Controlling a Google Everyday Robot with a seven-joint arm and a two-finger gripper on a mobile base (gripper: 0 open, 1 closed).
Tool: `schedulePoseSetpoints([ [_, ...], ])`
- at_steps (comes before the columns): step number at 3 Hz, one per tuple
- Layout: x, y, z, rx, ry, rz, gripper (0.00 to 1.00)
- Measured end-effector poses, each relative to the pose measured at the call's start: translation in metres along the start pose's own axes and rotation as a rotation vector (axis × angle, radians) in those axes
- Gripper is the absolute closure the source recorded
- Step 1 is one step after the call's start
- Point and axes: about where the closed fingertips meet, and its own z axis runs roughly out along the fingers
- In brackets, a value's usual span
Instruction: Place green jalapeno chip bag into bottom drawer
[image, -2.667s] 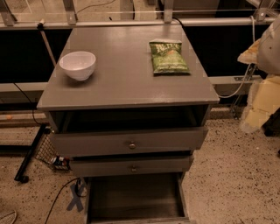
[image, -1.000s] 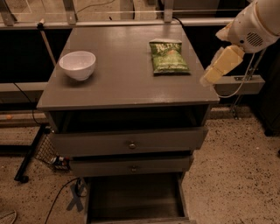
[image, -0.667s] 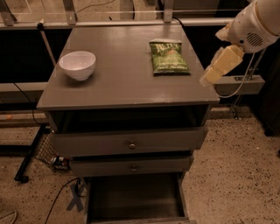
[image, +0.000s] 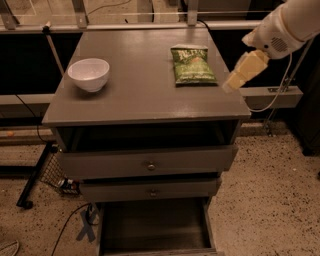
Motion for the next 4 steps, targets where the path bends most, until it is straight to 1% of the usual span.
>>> schedulePoseSetpoints([
  [1, -0.003, -0.025, 0.027, -0.007, 0.002, 0.003, 0.00],
  [2, -0.002, -0.043, 0.051, 0.008, 0.018, 0.021, 0.00],
  [3, 0.003, -0.059, 0.072, 0.038, 0.037, 0.052, 0.00],
  [4, 0.005, -0.070, 0.087, 0.059, 0.015, 0.089, 0.00],
])
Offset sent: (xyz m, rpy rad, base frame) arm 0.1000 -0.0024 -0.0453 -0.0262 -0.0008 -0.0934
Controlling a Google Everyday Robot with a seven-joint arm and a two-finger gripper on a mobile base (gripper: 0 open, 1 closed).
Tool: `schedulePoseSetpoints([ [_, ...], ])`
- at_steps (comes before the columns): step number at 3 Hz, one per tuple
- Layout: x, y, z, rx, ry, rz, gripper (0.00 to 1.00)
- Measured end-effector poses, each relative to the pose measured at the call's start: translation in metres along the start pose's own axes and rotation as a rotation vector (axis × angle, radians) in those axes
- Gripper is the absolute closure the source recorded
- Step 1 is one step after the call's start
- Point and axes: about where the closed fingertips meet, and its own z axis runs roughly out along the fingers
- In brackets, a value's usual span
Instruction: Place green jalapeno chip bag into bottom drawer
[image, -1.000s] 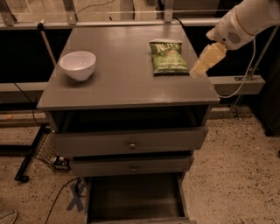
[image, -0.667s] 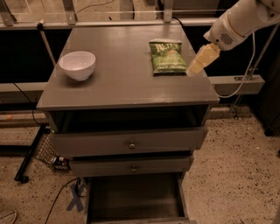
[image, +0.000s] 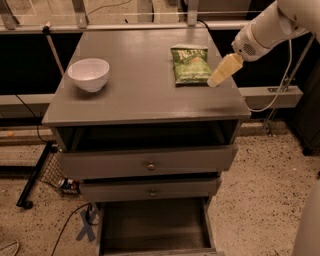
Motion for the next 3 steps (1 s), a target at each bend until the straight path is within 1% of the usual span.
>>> schedulePoseSetpoints([
  [1, -0.007, -0.004, 0.016, -0.006, -0.031, 0.022, 0.00],
  [2, -0.014, -0.006, 0.037, -0.022, -0.055, 0.052, 0.00],
  [3, -0.019, -0.006, 0.049, -0.034, -0.063, 0.064, 0.00],
])
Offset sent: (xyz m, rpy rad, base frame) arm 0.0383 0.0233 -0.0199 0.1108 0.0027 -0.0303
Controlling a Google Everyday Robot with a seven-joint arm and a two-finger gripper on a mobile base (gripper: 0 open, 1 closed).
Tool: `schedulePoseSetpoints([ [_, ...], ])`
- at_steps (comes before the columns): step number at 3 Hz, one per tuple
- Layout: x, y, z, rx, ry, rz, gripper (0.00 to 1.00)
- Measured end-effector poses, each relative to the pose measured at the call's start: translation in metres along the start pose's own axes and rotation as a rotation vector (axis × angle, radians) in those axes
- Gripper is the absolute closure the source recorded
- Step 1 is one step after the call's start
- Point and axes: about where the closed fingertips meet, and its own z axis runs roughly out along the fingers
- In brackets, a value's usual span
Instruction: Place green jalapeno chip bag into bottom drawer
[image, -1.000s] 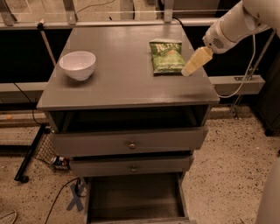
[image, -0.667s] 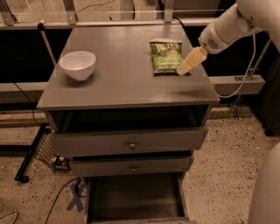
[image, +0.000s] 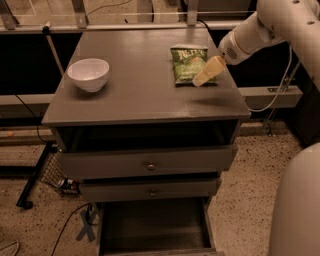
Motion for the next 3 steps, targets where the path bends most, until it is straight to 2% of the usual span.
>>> schedulePoseSetpoints([
  [3, 0.000, -0.002, 0.037, -0.038, 0.003, 0.043, 0.00],
])
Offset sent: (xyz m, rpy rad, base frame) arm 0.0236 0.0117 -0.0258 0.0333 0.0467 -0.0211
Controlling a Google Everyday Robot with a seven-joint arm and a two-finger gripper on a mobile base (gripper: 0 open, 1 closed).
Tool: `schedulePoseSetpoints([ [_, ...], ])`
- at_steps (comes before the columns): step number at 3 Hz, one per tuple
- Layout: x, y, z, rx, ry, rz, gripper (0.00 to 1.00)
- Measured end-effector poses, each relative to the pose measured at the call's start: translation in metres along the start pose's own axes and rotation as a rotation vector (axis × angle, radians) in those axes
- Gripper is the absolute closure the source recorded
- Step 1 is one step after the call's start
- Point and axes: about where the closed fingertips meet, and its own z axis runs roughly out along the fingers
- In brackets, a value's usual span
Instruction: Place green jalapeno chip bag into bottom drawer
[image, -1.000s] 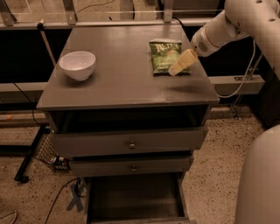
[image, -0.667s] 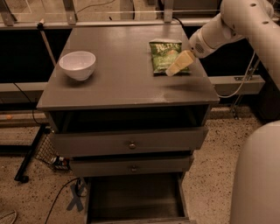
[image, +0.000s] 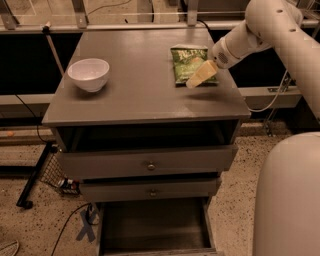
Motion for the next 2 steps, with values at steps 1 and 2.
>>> schedulePoseSetpoints([
  [1, 0.0006, -0.0012, 0.0093, -0.017, 0.001, 0.010, 0.00],
  [2, 0.0006, -0.0014, 0.0157, -0.030, -0.001, 0.019, 0.21],
])
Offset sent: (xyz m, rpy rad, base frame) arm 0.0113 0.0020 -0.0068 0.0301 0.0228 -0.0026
